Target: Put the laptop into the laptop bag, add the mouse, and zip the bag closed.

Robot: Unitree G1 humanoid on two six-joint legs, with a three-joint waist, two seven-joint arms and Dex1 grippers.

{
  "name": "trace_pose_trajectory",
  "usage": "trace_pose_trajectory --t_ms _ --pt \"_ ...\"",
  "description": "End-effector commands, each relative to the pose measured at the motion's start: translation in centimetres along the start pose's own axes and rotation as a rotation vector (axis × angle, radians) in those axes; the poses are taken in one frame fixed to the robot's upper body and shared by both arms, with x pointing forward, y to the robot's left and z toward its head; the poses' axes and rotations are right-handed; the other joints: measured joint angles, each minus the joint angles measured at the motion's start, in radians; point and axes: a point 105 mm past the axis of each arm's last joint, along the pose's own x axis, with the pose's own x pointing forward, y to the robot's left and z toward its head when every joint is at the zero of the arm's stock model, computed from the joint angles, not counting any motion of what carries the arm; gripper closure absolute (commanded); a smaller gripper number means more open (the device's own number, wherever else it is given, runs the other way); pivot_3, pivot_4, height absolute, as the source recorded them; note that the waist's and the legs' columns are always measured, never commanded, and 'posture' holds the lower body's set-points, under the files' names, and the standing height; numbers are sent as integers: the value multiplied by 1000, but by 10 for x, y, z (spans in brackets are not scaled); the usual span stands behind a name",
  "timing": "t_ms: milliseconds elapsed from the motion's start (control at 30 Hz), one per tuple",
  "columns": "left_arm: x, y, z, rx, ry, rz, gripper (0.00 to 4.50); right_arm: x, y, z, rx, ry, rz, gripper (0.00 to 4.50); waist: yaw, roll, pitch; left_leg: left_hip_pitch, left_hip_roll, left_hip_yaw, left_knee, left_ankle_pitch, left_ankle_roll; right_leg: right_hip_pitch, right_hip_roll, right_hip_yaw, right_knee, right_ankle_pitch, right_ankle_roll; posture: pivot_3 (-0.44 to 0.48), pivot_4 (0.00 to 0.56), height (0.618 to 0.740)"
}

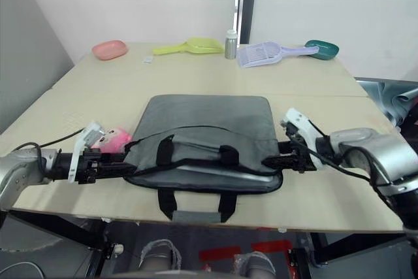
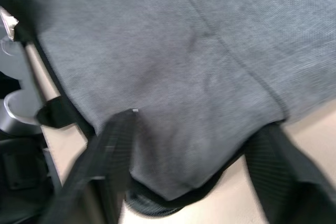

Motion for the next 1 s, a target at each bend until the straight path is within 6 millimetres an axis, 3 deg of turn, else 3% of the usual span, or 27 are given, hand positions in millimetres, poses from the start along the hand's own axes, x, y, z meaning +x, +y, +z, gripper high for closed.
trace_pose_trajectory --t_ms 33,267,533,667,800,900,1000 --pt "-21 -1 31 78 -77 18 0 -23 2 20 -45 -76 0 29 0 0 0 0 0 0 0 0 0 0 0 0 0 0 0 0 150 740" --pt "-75 -15 70 196 -183 25 0 -69 -2 20 -58 -114 -91 29 0 -1 0 -1 0 0 -2 0 0 0 0 -1 -4 0 0 0 150 740" --pt "-125 -8 77 226 -250 123 0 -104 -1 32 -133 -225 -188 29 1 -1 0 0 0 1 -2 0 0 0 0 0 -4 0 0 0 150 740" --pt "-132 -5 77 207 -262 134 0 -107 1 32 -150 -248 -195 29 2 -1 0 0 0 1 -2 -1 0 0 0 0 -4 0 0 0 150 740" --pt "-175 36 36 9 -280 381 0 -127 -2 16 -127 -354 -324 29 1 -1 0 0 1 1 -5 -1 0 0 0 -1 -6 -1 -1 0 150 740" --pt "-186 47 16 -39 -288 434 0 -131 -2 2 -66 -397 -357 29 1 -2 0 -1 1 2 -8 -1 0 -1 0 -1 -10 -1 -1 0 150 740" --pt "-192 52 13 -28 -315 464 0 -136 -5 -10 -9 -409 -388 29 6 -3 -1 -1 1 1 -8 -1 0 0 0 -2 -12 -1 -1 0 150 740"
